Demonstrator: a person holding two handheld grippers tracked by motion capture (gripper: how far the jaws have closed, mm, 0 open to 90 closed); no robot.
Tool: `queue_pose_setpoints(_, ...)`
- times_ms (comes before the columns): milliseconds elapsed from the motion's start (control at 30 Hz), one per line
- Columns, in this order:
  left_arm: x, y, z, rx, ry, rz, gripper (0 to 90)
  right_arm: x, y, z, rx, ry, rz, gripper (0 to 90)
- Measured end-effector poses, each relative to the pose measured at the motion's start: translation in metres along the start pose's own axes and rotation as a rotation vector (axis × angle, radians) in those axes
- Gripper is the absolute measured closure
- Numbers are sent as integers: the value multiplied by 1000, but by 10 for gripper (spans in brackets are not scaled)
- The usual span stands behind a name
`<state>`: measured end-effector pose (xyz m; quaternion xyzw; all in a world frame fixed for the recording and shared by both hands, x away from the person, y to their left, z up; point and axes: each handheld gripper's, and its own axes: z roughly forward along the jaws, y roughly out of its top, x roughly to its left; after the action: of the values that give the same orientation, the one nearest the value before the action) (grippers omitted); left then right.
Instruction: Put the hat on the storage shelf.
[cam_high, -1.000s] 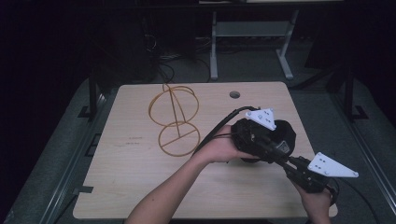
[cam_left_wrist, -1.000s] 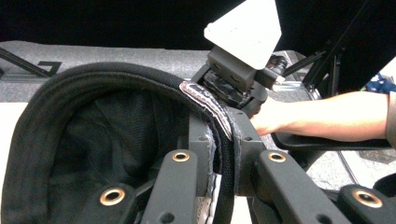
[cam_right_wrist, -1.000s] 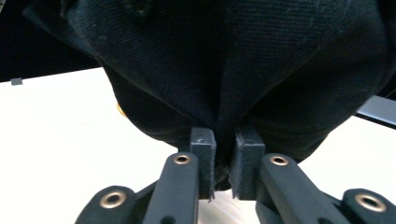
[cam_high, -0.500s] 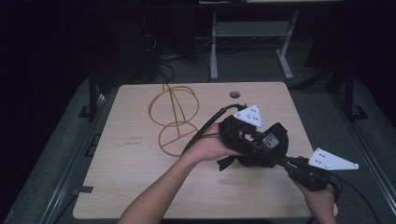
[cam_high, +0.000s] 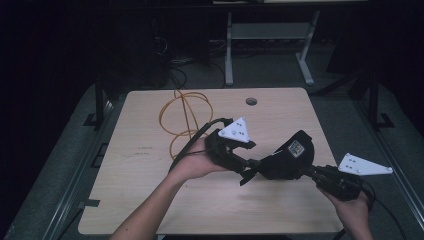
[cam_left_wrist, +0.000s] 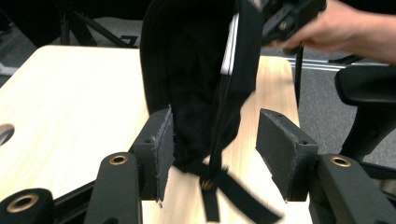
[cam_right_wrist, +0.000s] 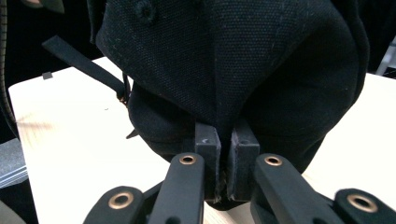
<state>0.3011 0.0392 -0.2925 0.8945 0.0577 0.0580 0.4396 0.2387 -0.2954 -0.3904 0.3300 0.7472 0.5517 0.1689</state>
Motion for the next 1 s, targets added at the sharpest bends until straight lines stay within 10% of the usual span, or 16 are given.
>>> queue_pose_setpoints(1000, -8, -87, -15, 11, 73, -60, 409, -15, 37, -8, -4, 10, -17, 848)
